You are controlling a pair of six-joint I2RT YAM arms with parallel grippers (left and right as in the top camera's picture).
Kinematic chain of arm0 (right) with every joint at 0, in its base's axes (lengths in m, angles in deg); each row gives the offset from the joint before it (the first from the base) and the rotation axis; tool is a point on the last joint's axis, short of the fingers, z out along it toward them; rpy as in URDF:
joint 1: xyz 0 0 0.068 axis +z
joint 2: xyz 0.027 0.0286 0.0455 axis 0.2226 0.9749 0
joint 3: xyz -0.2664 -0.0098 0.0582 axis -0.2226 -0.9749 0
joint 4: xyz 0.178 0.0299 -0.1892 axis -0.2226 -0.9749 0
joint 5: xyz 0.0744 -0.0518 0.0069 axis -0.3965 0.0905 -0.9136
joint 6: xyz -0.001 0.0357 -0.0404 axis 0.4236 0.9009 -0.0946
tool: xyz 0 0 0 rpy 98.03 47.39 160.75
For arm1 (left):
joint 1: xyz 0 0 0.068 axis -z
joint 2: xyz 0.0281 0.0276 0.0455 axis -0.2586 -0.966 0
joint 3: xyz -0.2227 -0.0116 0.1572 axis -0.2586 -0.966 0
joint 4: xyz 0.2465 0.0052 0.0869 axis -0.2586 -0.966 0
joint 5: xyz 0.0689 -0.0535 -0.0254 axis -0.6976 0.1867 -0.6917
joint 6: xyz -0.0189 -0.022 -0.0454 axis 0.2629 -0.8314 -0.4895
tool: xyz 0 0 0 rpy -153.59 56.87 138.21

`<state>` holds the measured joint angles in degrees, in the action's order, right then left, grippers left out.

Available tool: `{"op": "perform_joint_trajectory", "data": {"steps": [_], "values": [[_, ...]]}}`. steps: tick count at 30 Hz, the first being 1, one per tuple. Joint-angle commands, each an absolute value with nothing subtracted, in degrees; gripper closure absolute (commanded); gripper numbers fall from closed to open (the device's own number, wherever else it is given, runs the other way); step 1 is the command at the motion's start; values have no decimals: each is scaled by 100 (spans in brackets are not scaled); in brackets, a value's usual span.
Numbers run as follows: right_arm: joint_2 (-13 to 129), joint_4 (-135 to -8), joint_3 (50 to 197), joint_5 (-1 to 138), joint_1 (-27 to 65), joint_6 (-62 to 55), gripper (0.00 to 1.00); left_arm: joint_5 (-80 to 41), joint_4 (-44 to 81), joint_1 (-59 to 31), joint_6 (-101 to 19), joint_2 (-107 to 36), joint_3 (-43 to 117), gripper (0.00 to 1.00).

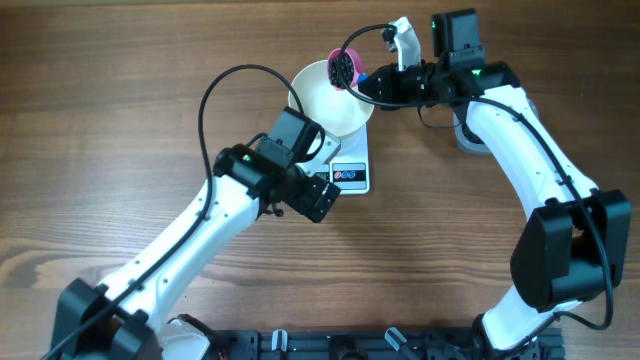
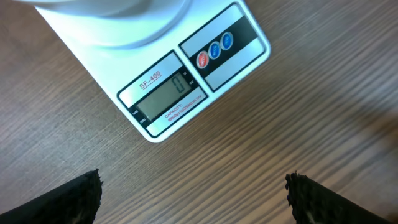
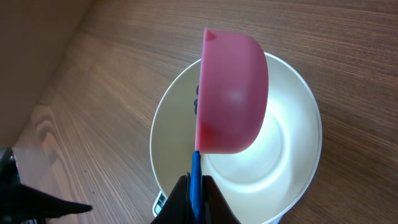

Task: Scoop item into bowl and weigh 150g on scale
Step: 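Move the left gripper toward the scale display and hold there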

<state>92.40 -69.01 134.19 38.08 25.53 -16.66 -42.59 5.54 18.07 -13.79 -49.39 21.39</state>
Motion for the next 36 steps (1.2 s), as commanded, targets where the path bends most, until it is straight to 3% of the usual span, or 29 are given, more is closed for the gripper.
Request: {"op": "perform_joint_trajectory", "data": {"steps": [1,14,19,25,36], "values": [[9043,-6794,13574,3799,2570,-1731,96,-4336,666,1829,-1580,-5284,2109,0],[9043,-6750,13574,3799,2570,-1723,96,-4333,976,1829,-2054,-5890,2082,0],[9043,-6752,13574,3851,2570,-1738,96,-4336,1066,1622,-2054,-5888,2082,8],[9043,-6759,13574,4053,2572,-1723,96,-3877,1020,1447,-2002,-5853,2082,0],[9043,-6752,13574,4053,2570,-1725,96,-3872,135,1268,37,-4740,2900,0]]}}
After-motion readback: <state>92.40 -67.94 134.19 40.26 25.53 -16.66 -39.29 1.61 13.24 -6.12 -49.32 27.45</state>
